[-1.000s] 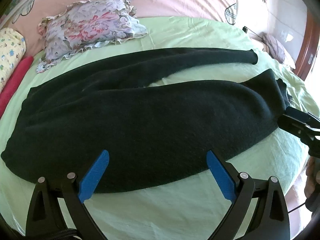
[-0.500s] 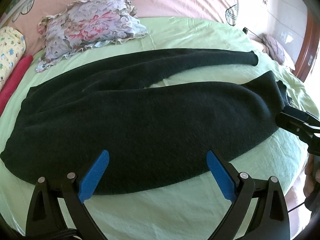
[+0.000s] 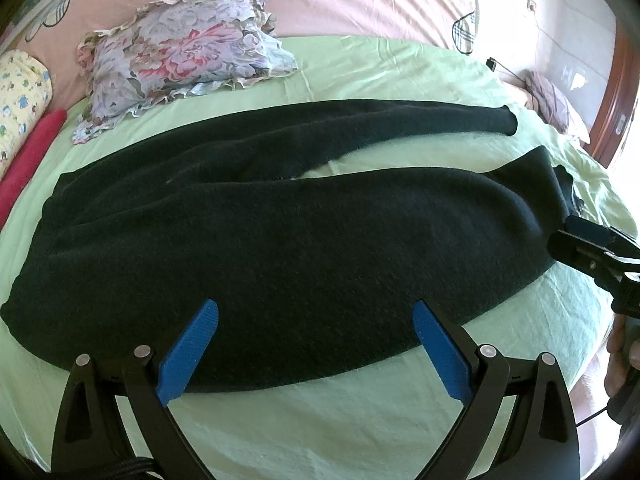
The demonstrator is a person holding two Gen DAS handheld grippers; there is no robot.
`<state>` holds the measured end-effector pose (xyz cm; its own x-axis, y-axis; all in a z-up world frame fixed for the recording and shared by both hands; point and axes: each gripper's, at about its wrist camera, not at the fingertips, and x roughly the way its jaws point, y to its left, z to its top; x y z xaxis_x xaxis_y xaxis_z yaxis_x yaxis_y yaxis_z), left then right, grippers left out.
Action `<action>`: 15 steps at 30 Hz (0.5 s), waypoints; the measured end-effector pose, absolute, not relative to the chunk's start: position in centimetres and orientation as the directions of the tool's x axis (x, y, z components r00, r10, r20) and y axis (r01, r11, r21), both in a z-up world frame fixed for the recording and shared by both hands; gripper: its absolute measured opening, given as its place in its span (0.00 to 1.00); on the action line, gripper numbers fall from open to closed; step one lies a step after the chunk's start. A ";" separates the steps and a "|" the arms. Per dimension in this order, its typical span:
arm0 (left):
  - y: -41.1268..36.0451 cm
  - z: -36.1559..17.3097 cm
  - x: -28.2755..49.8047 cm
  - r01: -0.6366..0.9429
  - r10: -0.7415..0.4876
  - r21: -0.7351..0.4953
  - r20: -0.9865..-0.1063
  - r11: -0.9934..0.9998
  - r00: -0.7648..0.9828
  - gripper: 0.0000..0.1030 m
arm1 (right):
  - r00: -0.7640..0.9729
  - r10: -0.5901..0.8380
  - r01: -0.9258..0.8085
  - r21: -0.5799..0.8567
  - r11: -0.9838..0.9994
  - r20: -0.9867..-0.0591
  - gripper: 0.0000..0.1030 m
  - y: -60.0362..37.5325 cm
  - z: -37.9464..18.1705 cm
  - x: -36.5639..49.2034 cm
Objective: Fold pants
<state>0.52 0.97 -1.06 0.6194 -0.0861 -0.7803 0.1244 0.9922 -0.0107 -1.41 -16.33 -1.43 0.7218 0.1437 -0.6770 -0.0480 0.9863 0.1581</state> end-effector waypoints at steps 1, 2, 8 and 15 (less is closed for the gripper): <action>1.2 -1.0 0.5 0.125 -0.089 -0.014 -0.779 0.992 0.620 0.96 | 0.721 0.145 -0.049 0.158 0.986 -0.677 0.91 -16.3 -1.5 -1.4; 1.2 -1.0 0.5 0.125 -0.090 -0.015 -0.779 0.992 0.621 0.96 | 0.721 0.143 -0.049 0.157 0.986 -0.678 0.91 -16.2 -1.5 -1.4; 1.2 -1.0 0.4 0.128 -0.095 -0.018 -0.776 0.992 0.623 0.96 | 0.721 0.144 -0.049 0.158 0.986 -0.677 0.91 -16.0 -1.6 -1.4; 1.1 -1.0 0.4 0.132 -0.103 -0.026 -0.777 0.991 0.621 0.96 | 0.721 0.145 -0.050 0.158 0.986 -0.677 0.91 -16.0 -1.5 -1.4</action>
<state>0.43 1.12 -0.97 0.6215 -0.1034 -0.7766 0.1324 0.9909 -0.0260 -1.38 -16.03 -1.48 0.7213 0.1453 -0.6772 -0.0502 0.9861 0.1582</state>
